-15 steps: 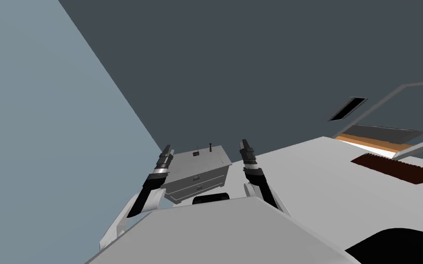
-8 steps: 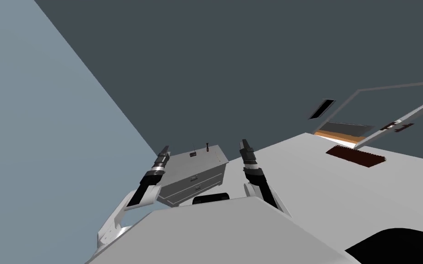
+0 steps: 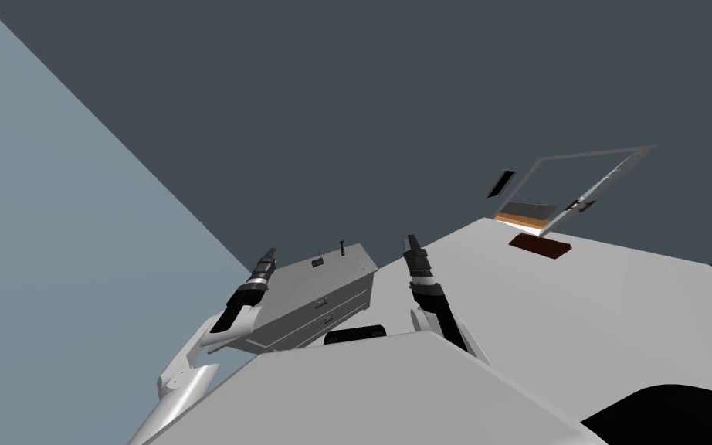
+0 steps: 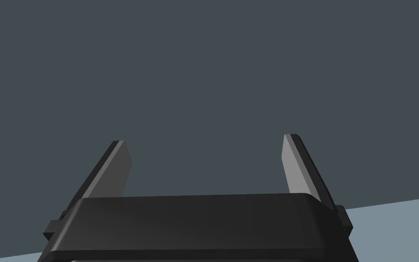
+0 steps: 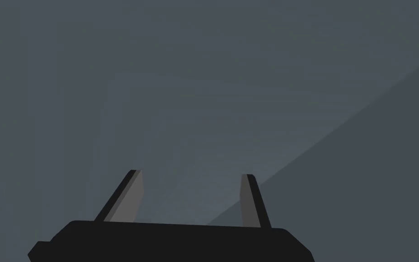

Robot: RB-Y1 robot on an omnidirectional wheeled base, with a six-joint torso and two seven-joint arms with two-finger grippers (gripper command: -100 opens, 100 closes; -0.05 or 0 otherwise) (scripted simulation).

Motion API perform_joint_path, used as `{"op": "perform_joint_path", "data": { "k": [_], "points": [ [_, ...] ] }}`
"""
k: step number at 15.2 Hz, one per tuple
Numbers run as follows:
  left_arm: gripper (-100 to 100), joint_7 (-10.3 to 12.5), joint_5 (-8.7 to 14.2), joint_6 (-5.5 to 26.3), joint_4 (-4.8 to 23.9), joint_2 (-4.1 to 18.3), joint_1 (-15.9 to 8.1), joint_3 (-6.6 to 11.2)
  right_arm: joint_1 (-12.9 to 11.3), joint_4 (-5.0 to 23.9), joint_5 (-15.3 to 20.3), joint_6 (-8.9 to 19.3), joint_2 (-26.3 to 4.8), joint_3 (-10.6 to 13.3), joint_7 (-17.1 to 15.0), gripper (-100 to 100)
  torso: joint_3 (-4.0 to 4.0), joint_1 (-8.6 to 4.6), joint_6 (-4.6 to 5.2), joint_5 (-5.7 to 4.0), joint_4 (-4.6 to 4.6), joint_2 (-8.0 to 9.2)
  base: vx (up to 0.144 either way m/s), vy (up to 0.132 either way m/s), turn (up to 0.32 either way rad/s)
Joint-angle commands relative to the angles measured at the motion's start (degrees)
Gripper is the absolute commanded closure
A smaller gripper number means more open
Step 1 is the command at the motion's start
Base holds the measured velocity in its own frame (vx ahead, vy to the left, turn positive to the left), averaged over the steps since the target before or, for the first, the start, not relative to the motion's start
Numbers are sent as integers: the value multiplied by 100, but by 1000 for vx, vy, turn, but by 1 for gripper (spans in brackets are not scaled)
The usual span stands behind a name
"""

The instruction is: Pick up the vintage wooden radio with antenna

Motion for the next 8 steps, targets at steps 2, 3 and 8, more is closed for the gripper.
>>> {"op": "perform_joint_path", "data": {
  "k": [2, 3, 8],
  "points": [
    [-100, -6, 16, 303, 390, 94, -156, 158, 0, 0, 0, 0, 0, 0, 0, 0, 0, 0, -2, 1, 0, 1, -27, 6, -164],
    [-100, -9, 46, 498, 527, 232, -344, 361, 1, 0, 0, 0, 0, -1, 0, 0, 0, 0, -6, 2, -1, 1, -23, -4, -202],
    [-100, -11, 76, 922, 1090, 367, -536, 568, 1, 0, 0, 0, 0, 0, 0, 0, -1, -2, -1, 1, -1, -2, -20, -1, -171]
  ]
}}
